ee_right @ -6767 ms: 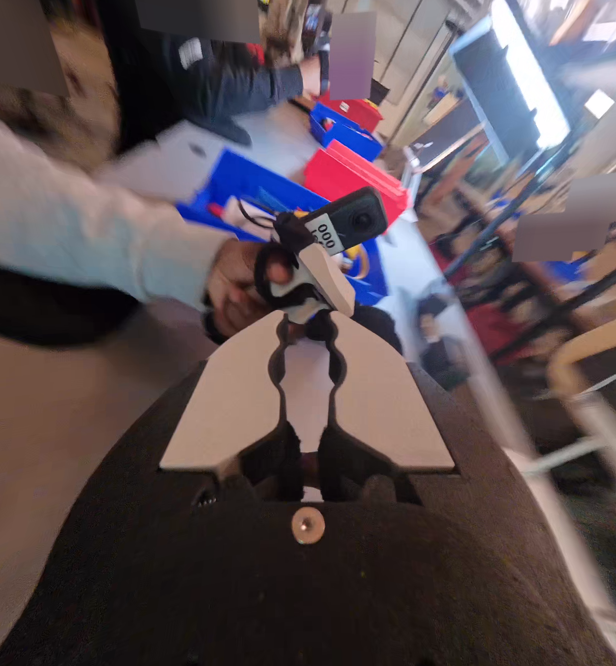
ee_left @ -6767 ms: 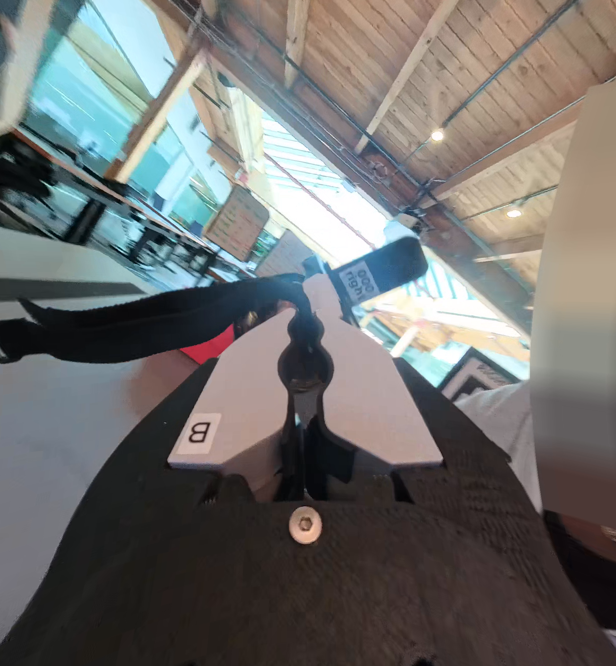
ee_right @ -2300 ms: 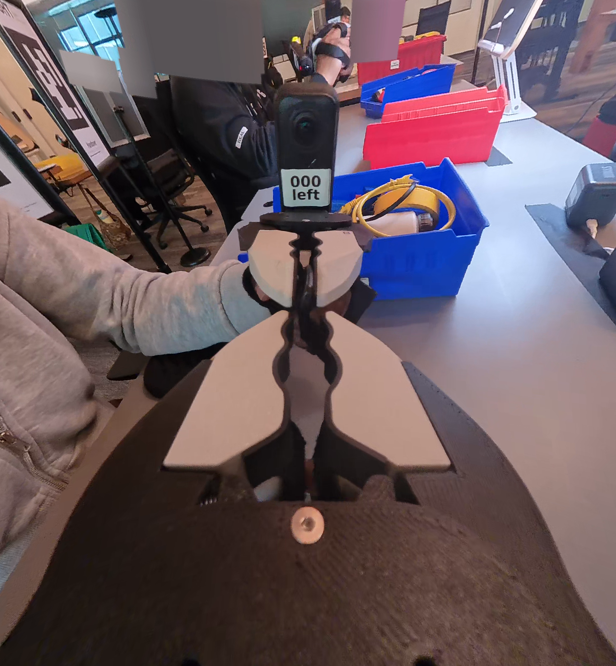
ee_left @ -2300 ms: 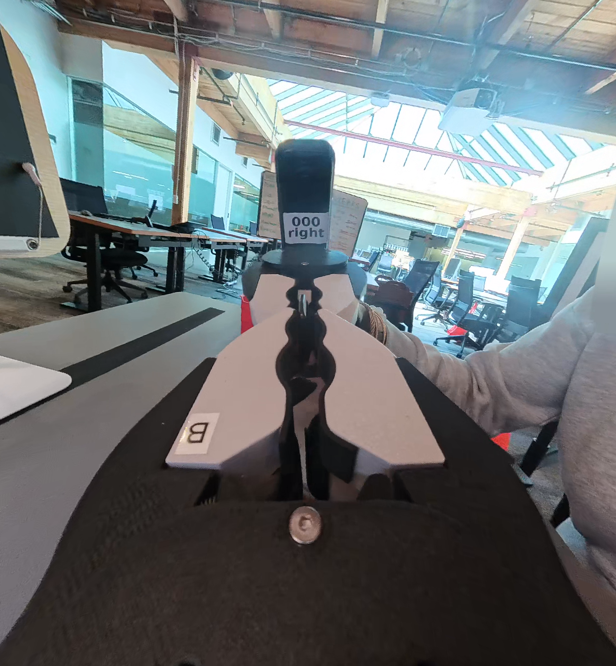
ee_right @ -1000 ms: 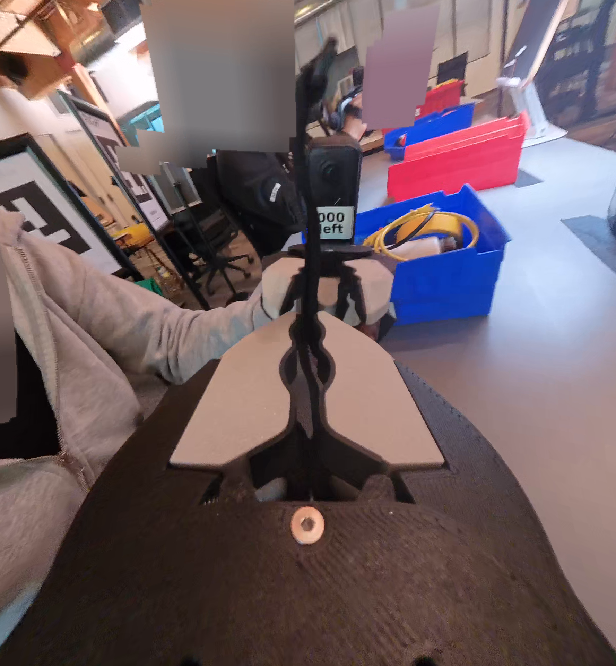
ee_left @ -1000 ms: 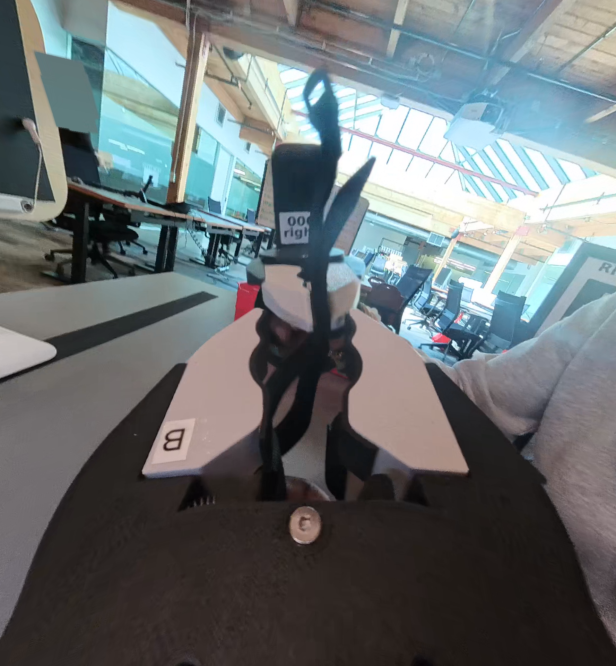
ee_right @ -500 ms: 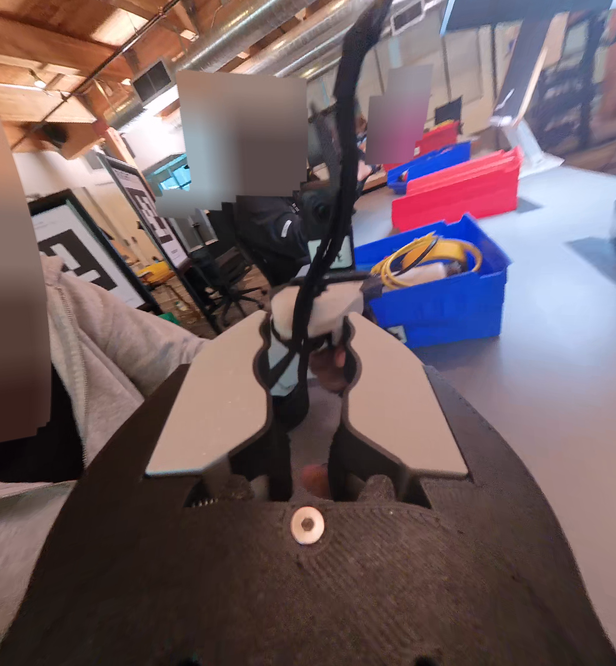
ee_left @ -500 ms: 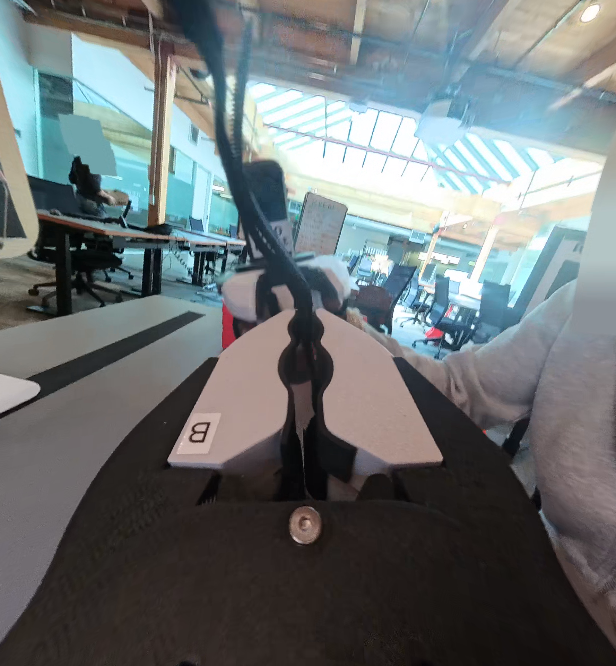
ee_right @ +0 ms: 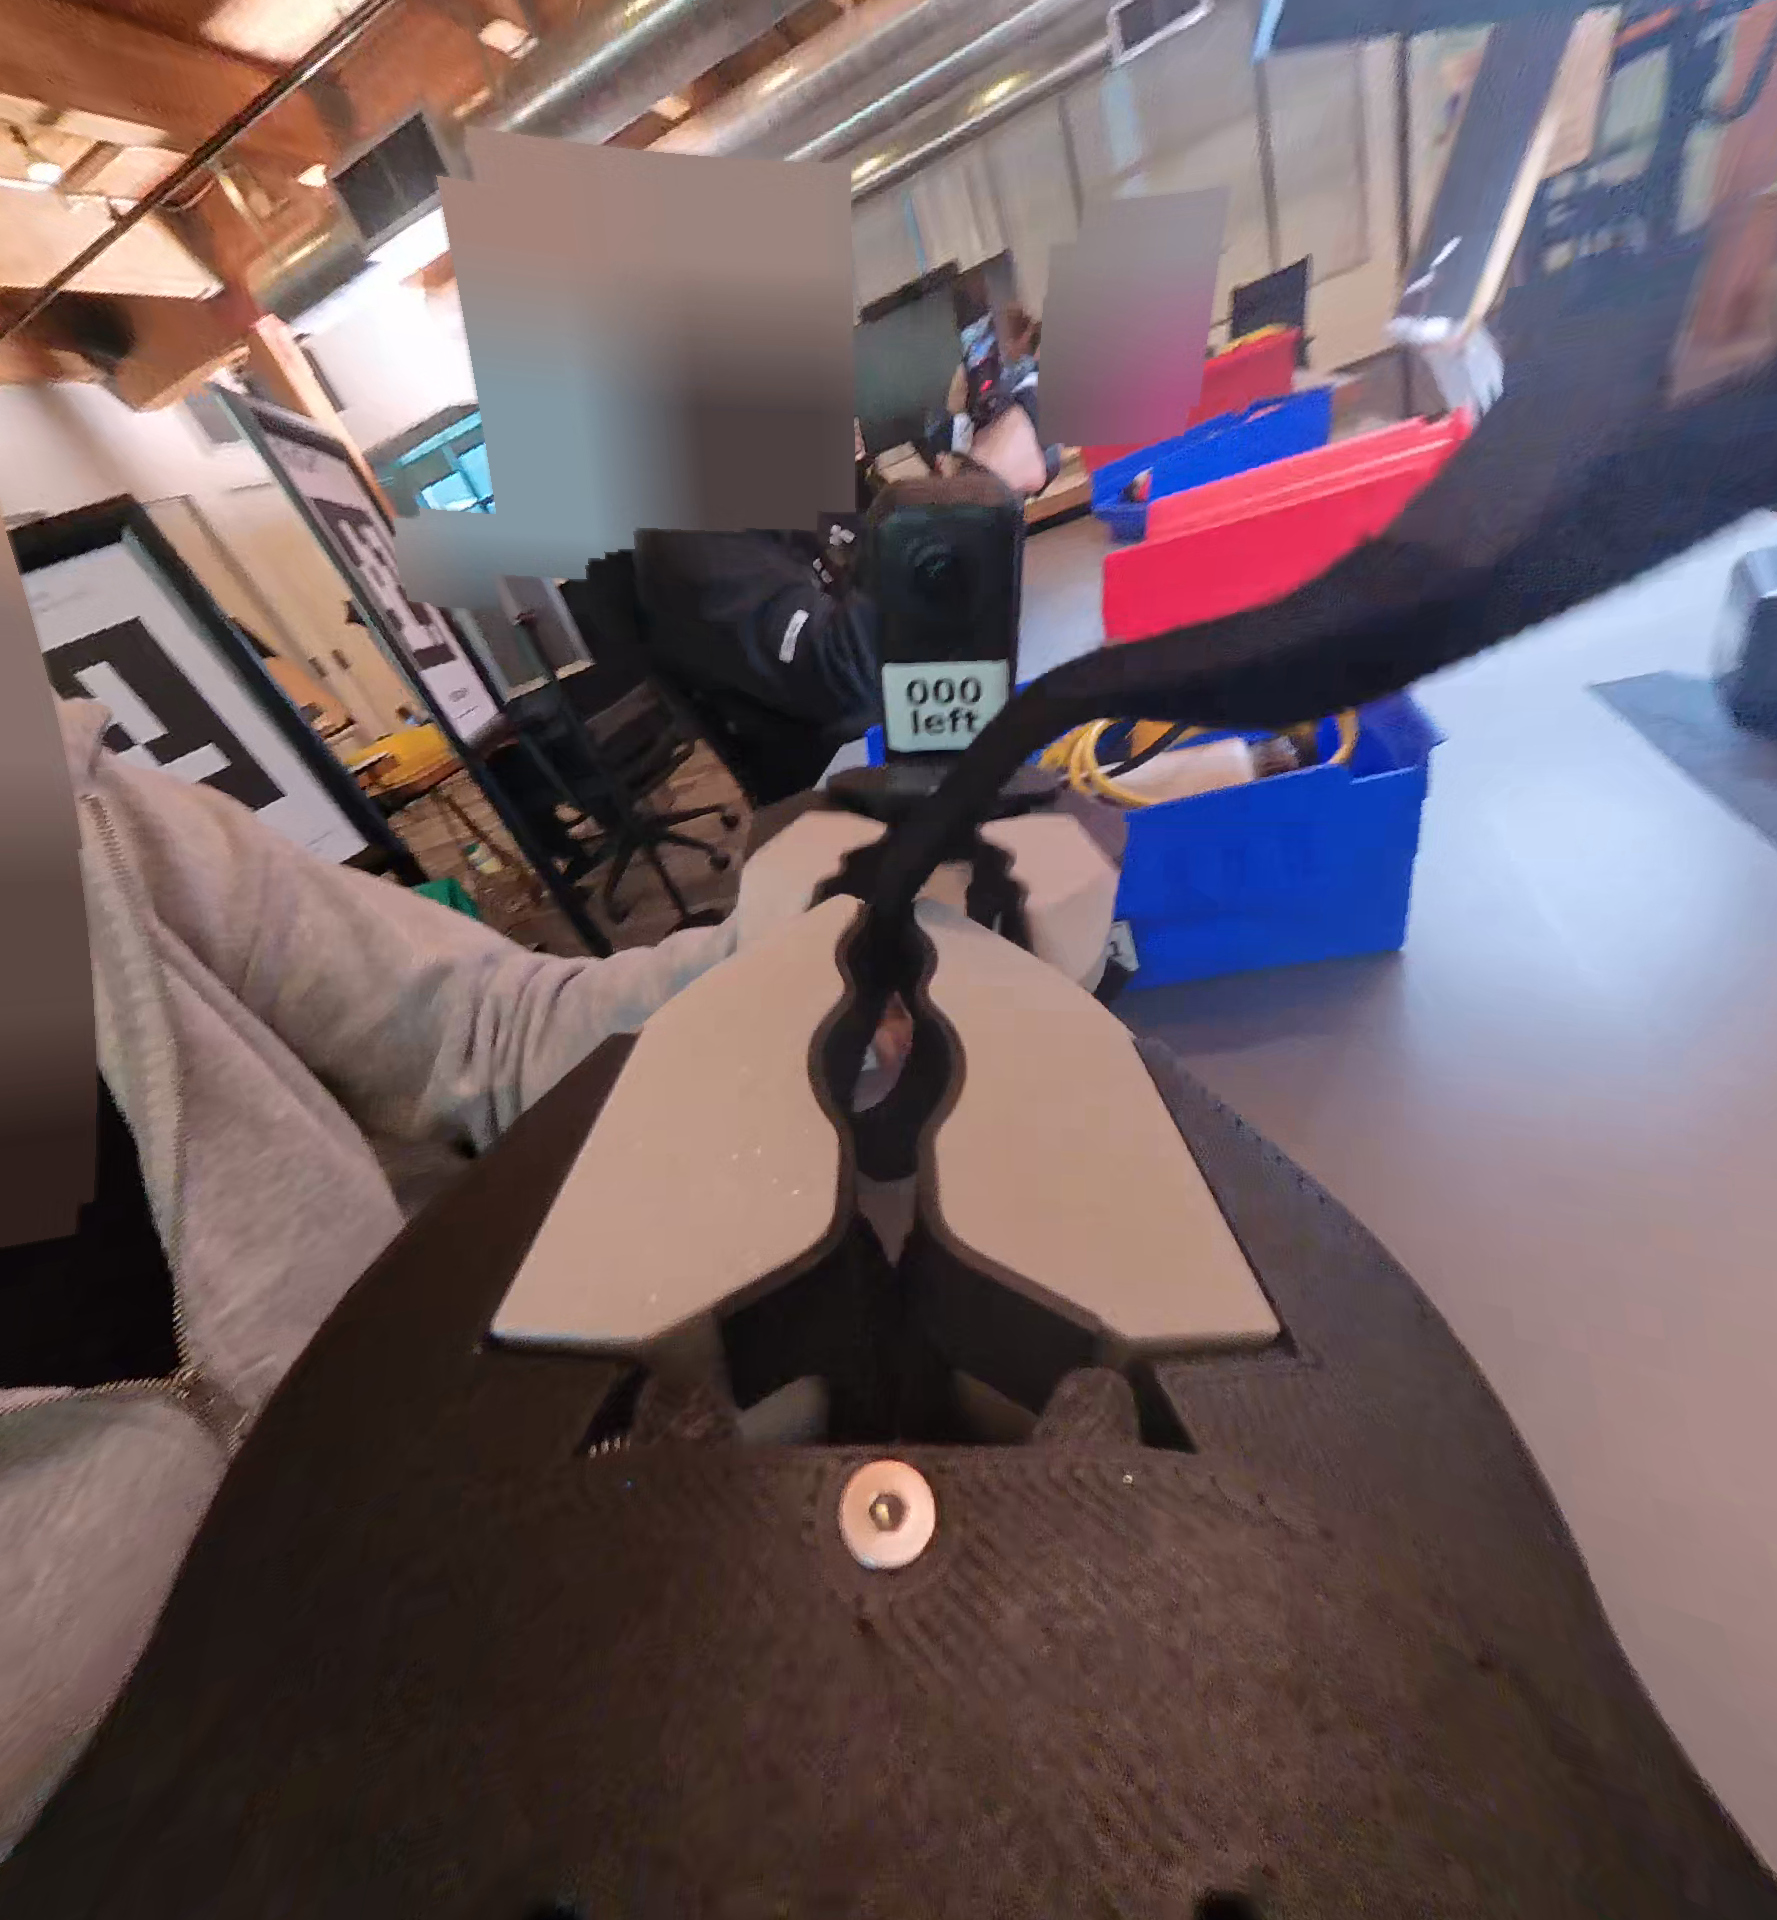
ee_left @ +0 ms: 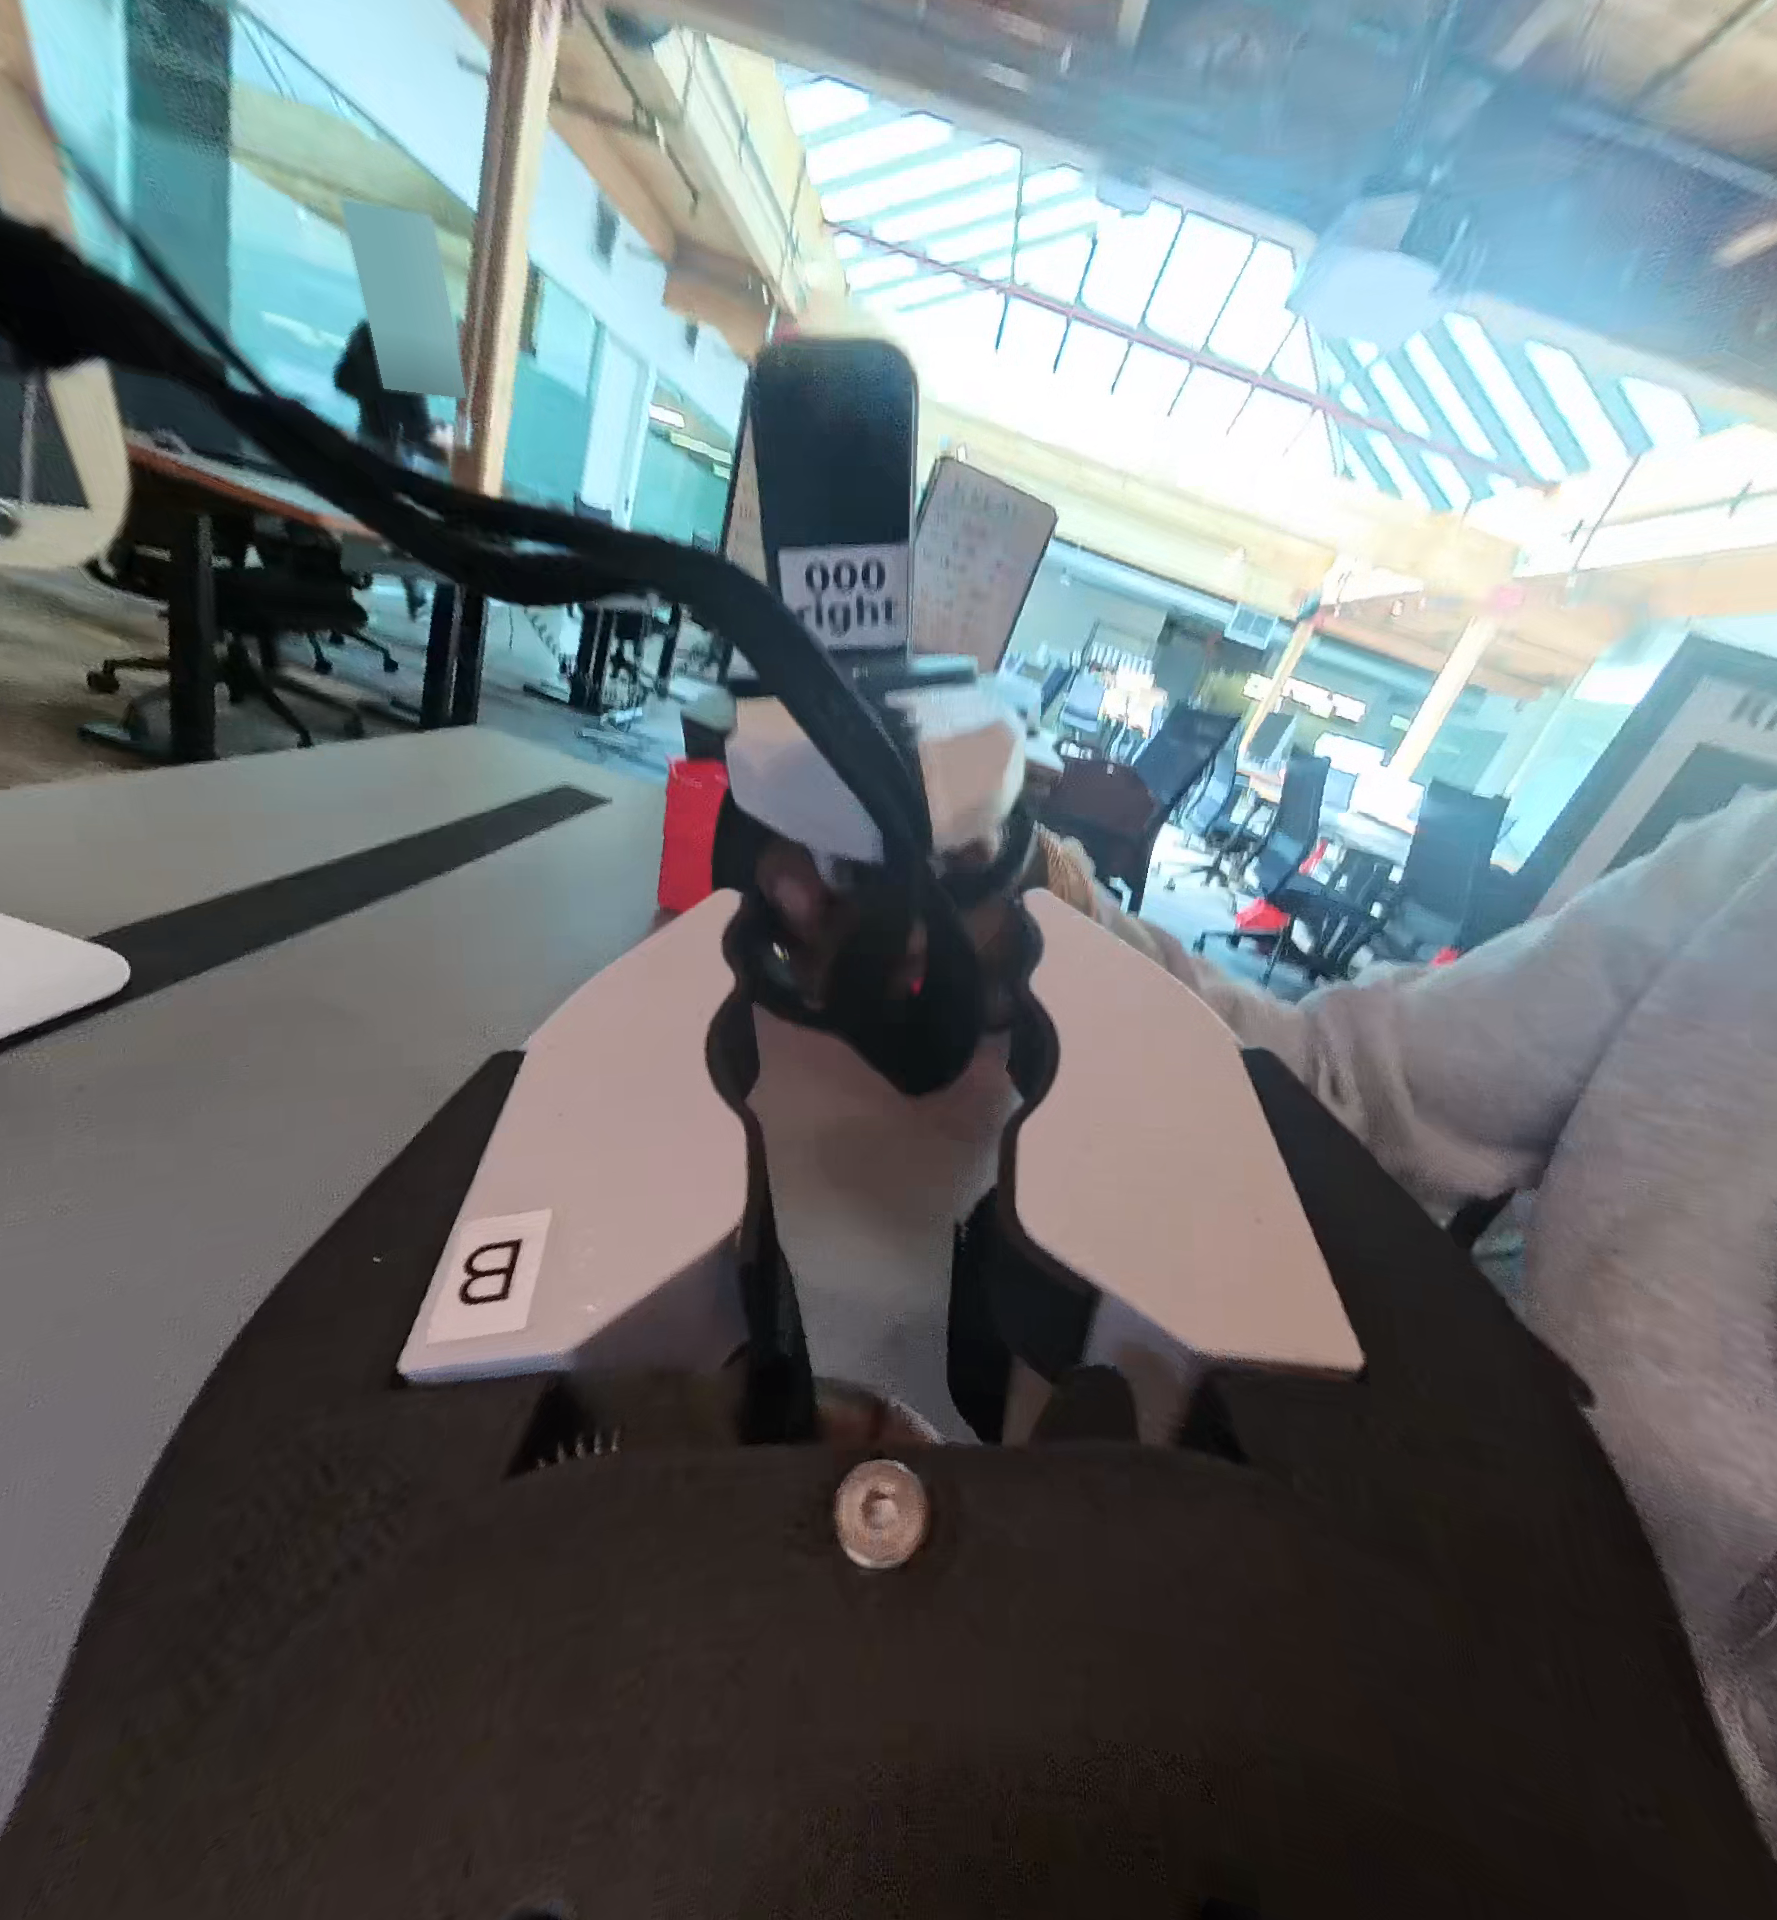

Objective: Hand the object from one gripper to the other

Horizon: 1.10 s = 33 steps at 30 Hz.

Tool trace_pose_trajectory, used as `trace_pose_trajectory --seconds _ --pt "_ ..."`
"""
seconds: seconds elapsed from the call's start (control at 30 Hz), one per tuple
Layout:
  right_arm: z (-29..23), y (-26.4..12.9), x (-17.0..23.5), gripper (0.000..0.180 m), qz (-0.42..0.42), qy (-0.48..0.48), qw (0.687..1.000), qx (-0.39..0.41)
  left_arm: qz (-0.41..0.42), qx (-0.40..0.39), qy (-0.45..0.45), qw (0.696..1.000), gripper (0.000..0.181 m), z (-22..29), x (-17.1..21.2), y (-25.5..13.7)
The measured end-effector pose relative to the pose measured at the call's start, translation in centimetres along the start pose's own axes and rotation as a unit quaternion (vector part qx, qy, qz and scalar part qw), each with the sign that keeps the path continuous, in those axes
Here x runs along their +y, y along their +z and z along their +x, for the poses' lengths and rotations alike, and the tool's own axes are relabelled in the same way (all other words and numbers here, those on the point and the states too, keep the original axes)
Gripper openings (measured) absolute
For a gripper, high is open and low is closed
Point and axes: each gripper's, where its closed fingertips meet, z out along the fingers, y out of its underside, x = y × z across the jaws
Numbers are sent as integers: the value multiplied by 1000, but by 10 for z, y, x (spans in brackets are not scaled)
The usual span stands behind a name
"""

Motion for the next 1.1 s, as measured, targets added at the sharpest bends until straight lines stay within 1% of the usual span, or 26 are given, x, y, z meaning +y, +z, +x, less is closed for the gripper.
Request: trace_pose_trajectory --seconds 0.07,0.1,0.13,0.2,0.27,0.37,0.43,0.47,0.5,0.53,0.57,0.63,0.73,0.8,1.0,1.1 --pt "3 -3 -6 4 13 -7 1000 19 -31 -1 19 999 45 2 11 6" --pt "4 -4 -7 4 14 -12 999 28 -45 0 30 999 38 4 15 8" --pt "5 -4 -7 4 12 -17 999 36 -51 0 43 998 26 6 17 10" --pt "4 -3 -7 5 7 -21 999 40 -45 1 58 997 10 8 16 11" --pt "1 -3 -9 11 9 -25 999 34 -36 16 49 998 5 12 11 9" --pt "0 -9 -11 40 2 -75 996 42 18 30 9 999 4 13 -6 3" --pt "1 -13 -10 65 -20 -170 983 70 58 36 -37 997 4 9 -19 -6" --pt "3 -16 -10 75 -27 -240 966 98 72 40 -62 995 4 6 -24 -9" --pt "5 -18 -12 81 -32 -314 939 134 84 46 -85 992 4 5 -27 -12" --pt "6 -19 -14 79 -39 -388 905 167 91 53 -109 988 4 4 -29 -14" --pt "5 -19 -14 74 -51 -454 868 193 96 60 -132 985 4 3 -30 -15" --pt "2 -15 -11 65 -77 -553 798 226 109 64 -163 978 4 -1 -32 -16" --pt "1 -4 -4 48 -117 -648 709 252 118 71 -196 971 4 -2 -33 -15" --pt "-3 1 -2 38 -123 -695 658 262 122 78 -212 966 4 -2 -33 -15" --pt "-2 6 -3 22 -144 -754 569 295 126 90 -218 964 4 1 -35 -14" --pt "1 7 -1 16 -152 -772 538 303 123 92 -223 963 4 2 -33 -11"
